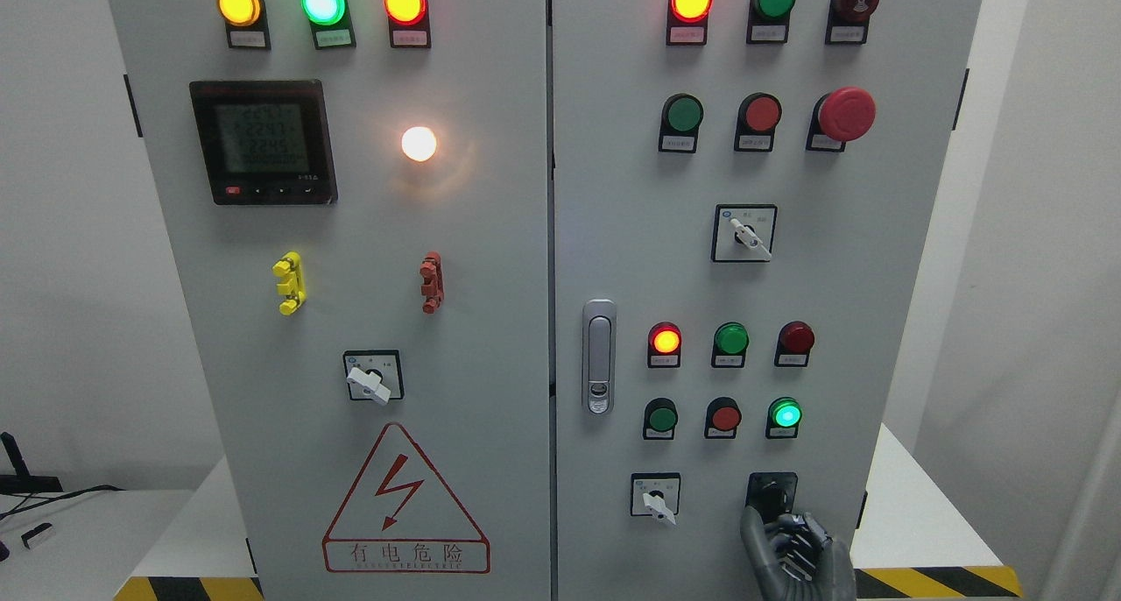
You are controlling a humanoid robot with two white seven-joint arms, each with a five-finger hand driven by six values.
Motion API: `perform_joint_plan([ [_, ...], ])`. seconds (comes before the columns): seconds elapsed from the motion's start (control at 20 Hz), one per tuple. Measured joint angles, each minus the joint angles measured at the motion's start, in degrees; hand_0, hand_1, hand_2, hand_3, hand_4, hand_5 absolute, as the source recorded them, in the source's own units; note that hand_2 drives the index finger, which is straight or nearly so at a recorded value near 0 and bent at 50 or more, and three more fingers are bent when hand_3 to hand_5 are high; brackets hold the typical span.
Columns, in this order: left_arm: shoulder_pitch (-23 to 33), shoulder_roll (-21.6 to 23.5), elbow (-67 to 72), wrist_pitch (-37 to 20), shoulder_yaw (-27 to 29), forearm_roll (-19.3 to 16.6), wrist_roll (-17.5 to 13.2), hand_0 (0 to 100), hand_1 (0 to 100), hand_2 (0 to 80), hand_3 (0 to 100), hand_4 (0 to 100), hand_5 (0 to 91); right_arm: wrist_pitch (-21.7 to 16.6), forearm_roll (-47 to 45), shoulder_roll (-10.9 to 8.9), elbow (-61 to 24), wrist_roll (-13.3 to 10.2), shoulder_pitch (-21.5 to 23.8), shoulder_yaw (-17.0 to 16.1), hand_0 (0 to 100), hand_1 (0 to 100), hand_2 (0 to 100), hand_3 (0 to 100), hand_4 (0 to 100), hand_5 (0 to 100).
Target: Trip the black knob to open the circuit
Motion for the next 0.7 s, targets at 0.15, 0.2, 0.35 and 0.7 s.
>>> perform_joint_plan([
  [0.15,0.0,0.0,0.0,0.0,0.0,0.0,0.0,12,39,0.0,0,0,0.0,0.0,0.0,0.00,0.0,-0.1,0.0,0.1,29,67,60,87,89,99],
  [0.2,0.0,0.0,0.0,0.0,0.0,0.0,0.0,12,39,0.0,0,0,0.0,0.0,0.0,0.00,0.0,-0.1,0.0,0.1,29,67,59,87,89,99],
  [0.35,0.0,0.0,0.0,0.0,0.0,0.0,0.0,12,39,0.0,0,0,0.0,-0.1,0.0,0.00,0.0,-0.1,0.0,-0.3,29,67,59,87,89,99],
  [0.7,0.0,0.0,0.0,0.0,0.0,0.0,0.0,12,39,0.0,0,0,0.0,-0.3,0.0,0.00,0.0,-0.2,0.0,-1.0,27,68,58,87,89,98],
])
